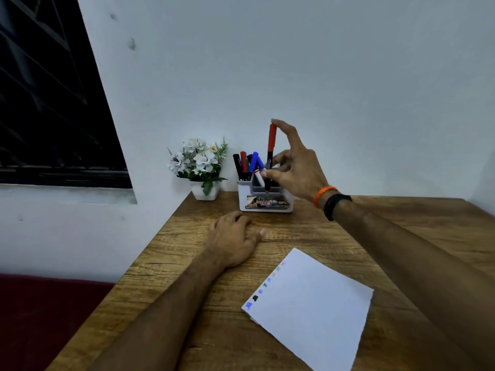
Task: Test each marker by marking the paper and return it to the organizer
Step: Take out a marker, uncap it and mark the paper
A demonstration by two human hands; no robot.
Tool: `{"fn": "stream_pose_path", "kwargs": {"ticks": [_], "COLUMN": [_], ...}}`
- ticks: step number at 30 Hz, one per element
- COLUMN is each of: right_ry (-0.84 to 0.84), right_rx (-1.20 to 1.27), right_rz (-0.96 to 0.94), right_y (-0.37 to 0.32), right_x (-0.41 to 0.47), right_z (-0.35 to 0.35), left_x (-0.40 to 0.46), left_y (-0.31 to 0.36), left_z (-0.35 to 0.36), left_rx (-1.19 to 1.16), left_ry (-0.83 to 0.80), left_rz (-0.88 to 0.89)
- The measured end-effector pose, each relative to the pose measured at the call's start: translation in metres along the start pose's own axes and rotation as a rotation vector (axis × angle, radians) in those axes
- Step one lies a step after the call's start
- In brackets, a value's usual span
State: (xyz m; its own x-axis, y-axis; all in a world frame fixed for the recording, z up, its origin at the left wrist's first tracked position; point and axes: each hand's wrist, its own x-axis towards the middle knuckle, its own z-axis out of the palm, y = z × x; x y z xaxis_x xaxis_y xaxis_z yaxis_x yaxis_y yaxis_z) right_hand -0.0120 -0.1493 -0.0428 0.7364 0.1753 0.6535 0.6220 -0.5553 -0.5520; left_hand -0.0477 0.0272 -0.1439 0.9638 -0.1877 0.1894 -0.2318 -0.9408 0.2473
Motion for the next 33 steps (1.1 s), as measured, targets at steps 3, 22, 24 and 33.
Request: {"fn": "stream_pose_path", "kwargs": {"ticks": [3, 22, 24, 33], "right_ry": [0.04, -0.07, -0.06, 0.134], "right_rx": [0.032, -0.236, -0.235, -0.11], "right_rz": [-0.003, 0.007, 0.019, 0.173], "right_y": [0.002, 0.015, 0.015, 0.042], "right_x": [0.02, 0.035, 0.036, 0.014], "right_z": [0.018, 0.055, 0.052, 0.024], "left_x": [0.001, 0.005, 0.004, 0.003], "left_y": [-0.002, -0.005, -0.005, 0.0], "left_z": [0.002, 0.007, 0.006, 0.001], "left_rx": [-0.005, -0.011, -0.018, -0.003], "left_ry": [0.009, 0.039, 0.04, -0.014], "left_rz": [-0.003, -0.005, -0.004, 0.001]}}
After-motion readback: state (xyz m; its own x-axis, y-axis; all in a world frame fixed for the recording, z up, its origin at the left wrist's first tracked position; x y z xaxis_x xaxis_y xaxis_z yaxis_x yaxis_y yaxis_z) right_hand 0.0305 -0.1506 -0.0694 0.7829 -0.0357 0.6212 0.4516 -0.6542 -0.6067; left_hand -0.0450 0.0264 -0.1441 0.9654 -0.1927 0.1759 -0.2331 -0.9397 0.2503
